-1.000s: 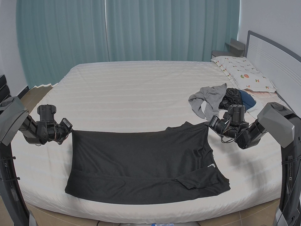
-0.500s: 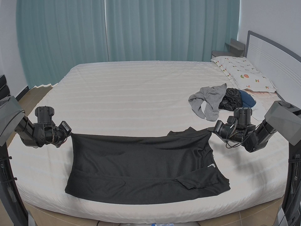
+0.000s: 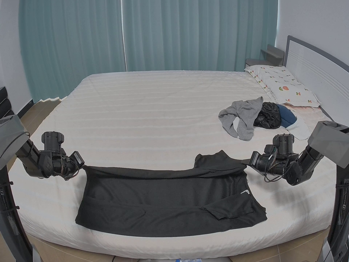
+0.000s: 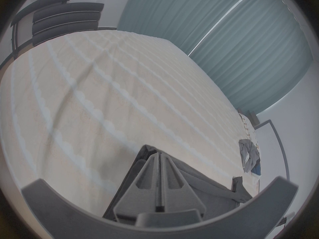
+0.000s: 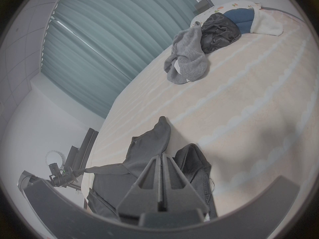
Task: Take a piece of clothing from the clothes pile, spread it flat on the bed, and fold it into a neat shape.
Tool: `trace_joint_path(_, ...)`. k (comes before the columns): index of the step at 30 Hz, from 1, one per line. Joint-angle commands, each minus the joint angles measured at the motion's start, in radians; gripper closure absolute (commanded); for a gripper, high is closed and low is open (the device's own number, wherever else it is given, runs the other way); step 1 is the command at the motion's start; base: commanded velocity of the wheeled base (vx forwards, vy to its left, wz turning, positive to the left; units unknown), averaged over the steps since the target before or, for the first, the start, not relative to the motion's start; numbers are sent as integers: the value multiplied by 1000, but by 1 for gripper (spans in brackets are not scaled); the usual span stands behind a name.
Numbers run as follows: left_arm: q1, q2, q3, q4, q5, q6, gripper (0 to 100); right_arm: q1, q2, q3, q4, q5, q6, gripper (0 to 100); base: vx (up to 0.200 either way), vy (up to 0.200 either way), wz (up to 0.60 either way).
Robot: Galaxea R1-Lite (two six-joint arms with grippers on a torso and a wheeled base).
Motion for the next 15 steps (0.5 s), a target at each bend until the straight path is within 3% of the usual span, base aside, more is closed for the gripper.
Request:
trace_joint_path(1, 4, -39, 47, 0, -1, 13, 100, -12, -25, 80, -49, 12, -11, 100, 0, 0, 0)
trace_joint_path(7, 4, -78, 90, 0, -7, 16, 100, -30, -53, 172, -112, 42, -20, 100, 0, 0, 0)
trace_joint_path(15, 4, -96, 182, 0, -30, 85, 100, -27, -65, 258, -130, 45, -122, 100, 0, 0, 0)
